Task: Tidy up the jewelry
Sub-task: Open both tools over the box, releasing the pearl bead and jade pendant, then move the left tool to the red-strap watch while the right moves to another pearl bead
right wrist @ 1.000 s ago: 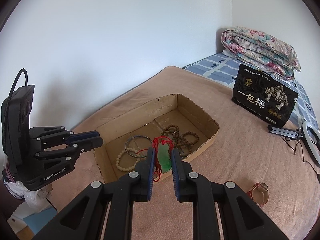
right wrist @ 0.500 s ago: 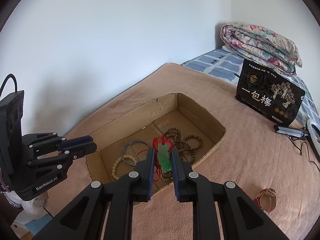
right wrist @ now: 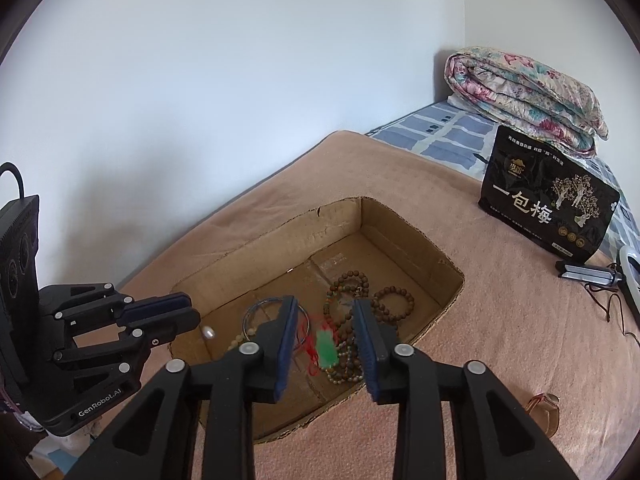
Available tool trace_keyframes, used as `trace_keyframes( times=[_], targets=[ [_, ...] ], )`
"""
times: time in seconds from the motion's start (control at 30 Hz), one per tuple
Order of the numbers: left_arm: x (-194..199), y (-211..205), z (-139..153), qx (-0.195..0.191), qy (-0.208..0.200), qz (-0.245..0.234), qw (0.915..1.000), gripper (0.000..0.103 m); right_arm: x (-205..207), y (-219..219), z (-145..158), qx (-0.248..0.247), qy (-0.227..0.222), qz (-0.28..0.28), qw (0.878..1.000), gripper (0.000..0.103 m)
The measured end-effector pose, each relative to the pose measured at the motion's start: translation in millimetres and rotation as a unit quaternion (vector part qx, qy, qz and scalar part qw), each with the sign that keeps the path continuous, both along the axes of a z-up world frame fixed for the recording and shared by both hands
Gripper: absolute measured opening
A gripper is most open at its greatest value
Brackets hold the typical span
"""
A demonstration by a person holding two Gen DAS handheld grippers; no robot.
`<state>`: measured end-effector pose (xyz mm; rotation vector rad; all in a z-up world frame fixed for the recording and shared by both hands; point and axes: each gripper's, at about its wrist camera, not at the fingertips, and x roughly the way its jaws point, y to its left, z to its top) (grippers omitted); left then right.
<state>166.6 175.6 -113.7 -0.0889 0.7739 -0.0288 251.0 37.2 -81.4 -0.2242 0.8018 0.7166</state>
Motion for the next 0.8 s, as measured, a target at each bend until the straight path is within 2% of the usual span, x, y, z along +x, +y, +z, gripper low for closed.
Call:
trace_keyframes(
  times=[0.03,0.07,0.1,0.13,0.23,0.37,0.8],
  targets=[
    [0,0,0,0.001,0.001,0.001,1.0000,0.031,1,0,1,0.000,-0.003,-0.002,1.000,0.049],
    [1,0,0,0.002,0.000,0.006,1.0000,0.045,1,0,2,-0.001,-0.007,-0.004,1.000,0.056],
    [-1,1,1,0.001,-0.007,0.011,0.9999,0.065,0,-1,3,-0.002,-0.011,-0.006,1.000,0.067],
    [-2,2,2,0.000,-0.017,0.015,0.9998,0.069,0,-1,4,-0.004,-0.016,-0.009,1.000,0.076],
    [-1,3,3,-0.003,-0.017,0.020,0.9997,0.074,0,-2,6,-0.005,-0.025,-0.017,1.000,0.090],
    [-1,4,4,-0.003,-0.018,0.024,0.9996,0.076,0,-3,8,-0.011,-0.035,-0.030,0.999,0.102],
    [-8,4,11,0.003,-0.027,0.029,0.9992,0.077,-3,-11,14,-0.029,-0.047,-0.057,0.997,0.103]
  ],
)
